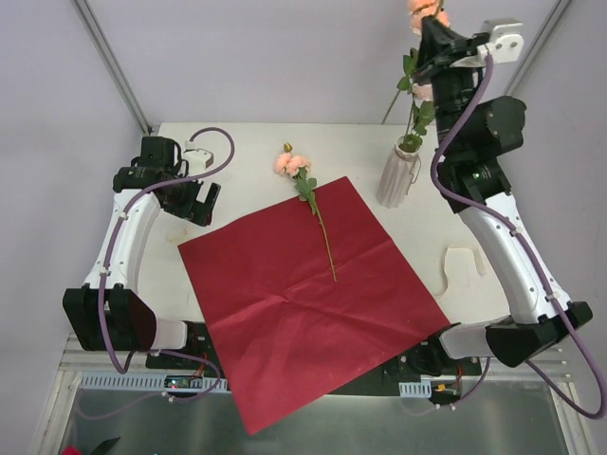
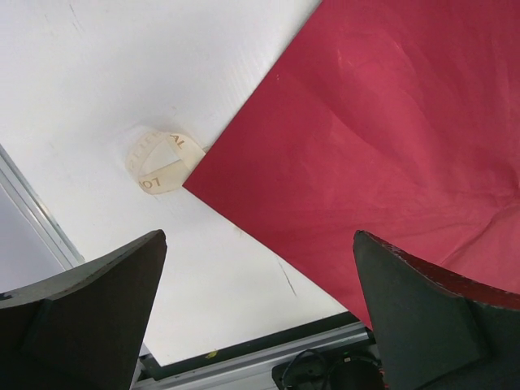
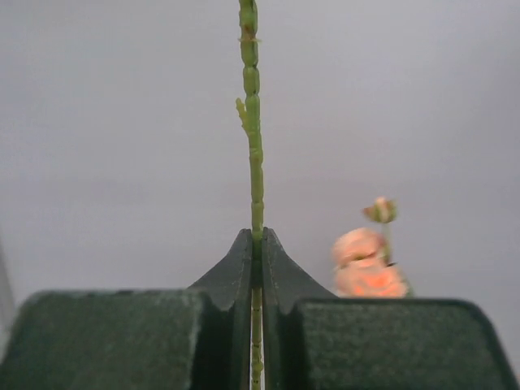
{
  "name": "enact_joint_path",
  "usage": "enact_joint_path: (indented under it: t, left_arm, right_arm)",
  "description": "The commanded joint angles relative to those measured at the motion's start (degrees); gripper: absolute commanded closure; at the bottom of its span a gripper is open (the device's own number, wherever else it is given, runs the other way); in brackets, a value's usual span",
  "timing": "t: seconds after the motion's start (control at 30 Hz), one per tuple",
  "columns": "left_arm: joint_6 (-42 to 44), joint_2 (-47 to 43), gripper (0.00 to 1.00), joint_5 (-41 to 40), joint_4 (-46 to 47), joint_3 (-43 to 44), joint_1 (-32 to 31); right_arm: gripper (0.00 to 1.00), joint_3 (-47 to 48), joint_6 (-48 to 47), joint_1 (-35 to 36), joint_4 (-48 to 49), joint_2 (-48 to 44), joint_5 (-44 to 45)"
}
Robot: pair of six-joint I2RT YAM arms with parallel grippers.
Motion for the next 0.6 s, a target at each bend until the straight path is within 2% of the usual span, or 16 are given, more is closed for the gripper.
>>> enact_joint_path:
  t: [0.0,0.1,0.2,0.57]
  left_arm:
    - [-0.3,-0.4,0.01,0.8,-0.5,2.1,0.4]
    - [-0.4,0.0,0.01,1.1,-0.6,2.5,0.4]
    - [-0.3,0.4,0.01,1.4,-0.6,2.7,0.4]
    - [0.2,2.0,0.01,1.2,-0.5,3.8,0.4]
  right_arm:
    - [0.99,-2.9,-9.6,-5.2,12.1,1.2,4.9]
    - [0.99,-6.0,-11.2,-8.4,15.6,1.9,6.6]
    - [0.99,-8.9,-8.6,-11.0,17.1,2.7,7.8]
    - [0.99,-15.7,-5.2,-13.9,22.7,6.0,9.7]
